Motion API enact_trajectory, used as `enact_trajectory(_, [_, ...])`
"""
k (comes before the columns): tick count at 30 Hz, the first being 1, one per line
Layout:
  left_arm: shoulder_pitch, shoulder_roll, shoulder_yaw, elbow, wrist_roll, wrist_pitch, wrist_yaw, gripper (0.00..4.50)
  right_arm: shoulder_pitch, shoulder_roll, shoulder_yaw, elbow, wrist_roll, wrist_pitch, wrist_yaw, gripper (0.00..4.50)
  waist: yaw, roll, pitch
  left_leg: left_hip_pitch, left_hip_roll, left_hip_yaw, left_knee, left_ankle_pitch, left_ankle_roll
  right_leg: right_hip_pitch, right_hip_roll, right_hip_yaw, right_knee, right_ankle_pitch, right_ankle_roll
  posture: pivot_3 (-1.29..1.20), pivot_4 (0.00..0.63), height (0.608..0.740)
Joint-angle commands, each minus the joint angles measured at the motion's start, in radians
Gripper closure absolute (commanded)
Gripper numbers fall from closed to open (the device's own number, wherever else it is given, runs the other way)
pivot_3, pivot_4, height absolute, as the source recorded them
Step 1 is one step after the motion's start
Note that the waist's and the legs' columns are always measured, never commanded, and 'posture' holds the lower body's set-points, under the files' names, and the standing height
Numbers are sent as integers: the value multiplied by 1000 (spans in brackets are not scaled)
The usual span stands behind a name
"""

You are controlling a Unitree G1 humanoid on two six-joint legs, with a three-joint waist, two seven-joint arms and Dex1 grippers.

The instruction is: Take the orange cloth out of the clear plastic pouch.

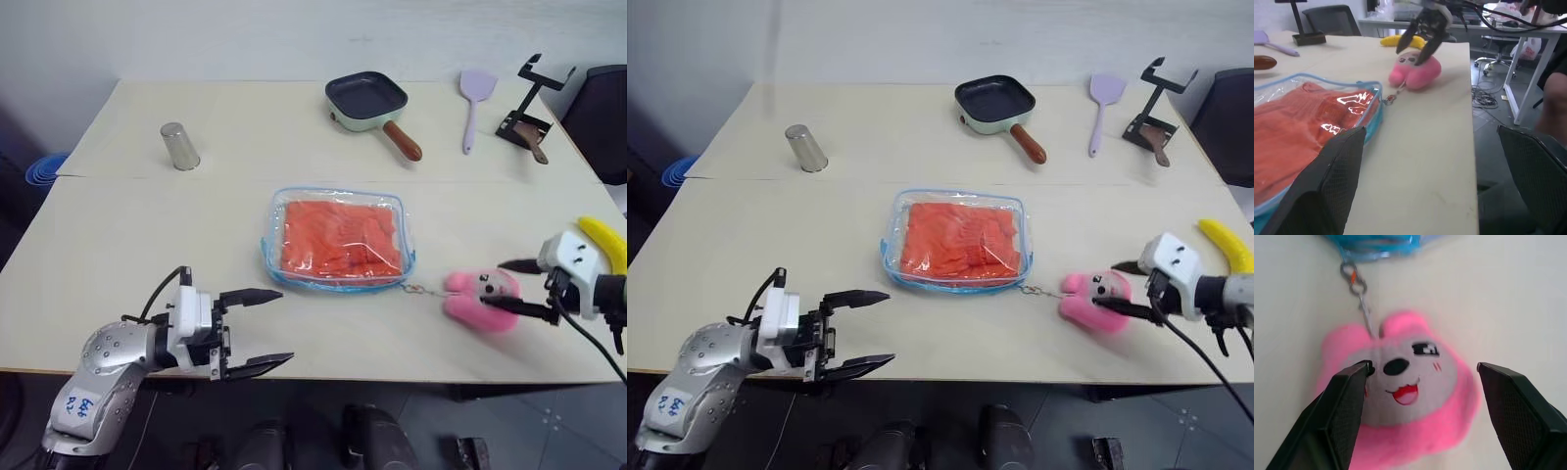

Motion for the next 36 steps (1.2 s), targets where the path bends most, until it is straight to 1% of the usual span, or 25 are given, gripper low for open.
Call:
enact_trajectory(1, [-17,-5,-2,10,12,-21,1,0,-1,3,51,22,1,72,48,1663,2,0,0,0,0,0,0,0,0,0,0,0,0,0,0,0,150,740])
enact_trajectory(5, [-26,3,8,18,13,-16,6,0,3,-2,42,-2,69,179,111,2976,5,-2,0,1,0,-1,0,0,0,2,0,0,-1,0,0,0,150,740])
enact_trajectory(9, [-11,10,38,23,11,-15,24,0,3,-26,-38,-182,255,395,155,4210,7,-2,0,1,0,-3,0,0,0,3,0,-1,-2,0,0,0,150,740])
enact_trajectory(10, [-8,9,46,26,10,-17,30,0,-6,-24,-50,-240,312,458,151,4395,5,-1,0,1,1,-3,0,0,0,3,0,-1,-2,0,0,0,150,740])
enact_trajectory(11, [-6,7,51,29,11,-18,37,0,-23,-9,-52,-297,368,518,132,4493,3,0,0,1,1,-3,0,0,0,3,0,-1,-2,0,0,0,150,740])
enact_trajectory(12, [-6,4,55,32,13,-20,43,0,-42,22,-52,-342,418,564,97,4494,2,0,1,1,1,-3,0,-1,0,3,0,-1,-2,0,0,0,150,740])
enact_trajectory(14, [-10,-9,59,39,35,-42,64,0,-79,105,-55,-394,523,663,3,4495,2,-1,1,1,2,-3,0,-1,-1,3,0,-1,-2,0,0,0,150,740])
enact_trajectory(15, [-12,-14,58,39,36,-45,73,0,-75,149,-36,-414,505,639,-33,4495,5,-1,1,1,2,-3,0,-1,-2,3,0,-1,-2,0,0,0,150,740])
enact_trajectory(18, [-20,-23,55,46,34,-40,83,0,-45,236,123,-465,346,514,-106,4495,16,-2,1,1,1,-4,0,-2,-2,3,0,-2,-3,0,0,0,150,740])
enact_trajectory(19, [-21,-24,52,48,36,-40,82,0,-45,274,159,-471,326,495,-133,4495,19,-2,1,0,1,-4,0,-2,-2,2,0,-2,-3,0,0,0,150,740])
enact_trajectory(21, [-22,-23,51,50,34,-38,79,0,-46,337,192,-469,309,461,-161,4495,21,-1,1,-4,0,-4,0,-2,-1,-1,-1,-1,-3,0,0,0,150,740])
enact_trajectory(22, [-24,-20,50,51,31,-35,76,0,-50,392,194,-442,299,432,-196,4495,21,-1,1,-6,-1,-3,0,-2,-1,-4,-1,-1,-3,0,0,0,150,740])
enact_trajectory(23, [-27,-18,48,53,28,-31,72,0,-51,430,209,-406,251,368,-224,4495,21,-2,0,-7,-1,-3,0,-2,-1,-5,-1,-1,-2,0,0,0,150,740])
enact_trajectory(25, [-35,-13,42,57,28,-25,63,0,-39,448,247,-364,164,238,-206,3777,20,-2,0,-7,-1,-3,1,-1,-1,-5,-1,-2,0,0,0,0,150,740])
enact_trajectory(26, [-41,-11,37,60,28,-20,60,0,-32,447,250,-353,133,188,-199,3531,19,-2,0,-7,-2,-3,1,-1,-1,-5,-1,-2,0,0,0,0,150,740])
enact_trajectory(27, [-46,-10,34,59,27,-13,57,0,-25,440,247,-354,127,162,-184,3192,19,-2,0,-7,-2,-3,1,-1,0,-5,-1,-2,0,0,1,0,150,740])
enact_trajectory(30, [-69,9,15,46,-17,73,46,0,22,348,181,-424,146,99,-92,2096,23,-2,0,-6,-2,-3,1,-1,0,-4,0,-2,0,0,1,0,150,740])
enact_trajectory(32, [-91,15,-17,53,22,81,46,0,54,284,117,-453,174,81,-46,1316,27,-2,0,-7,-2,-3,1,-1,0,-4,-1,-2,1,0,1,0,150,740])
enact_trajectory(34, [-110,6,-45,57,30,89,47,0,83,218,60,-456,187,58,8,664,30,-2,0,-7,-2,-3,1,-1,0,-3,-1,-2,0,1,1,0,150,740])
enact_trajectory(36, [-156,-24,-111,71,62,104,66,0,96,159,-4,-408,173,-10,63,32,30,-2,0,-7,-2,-3,1,-1,1,-3,-1,-2,0,1,2,0,150,740])
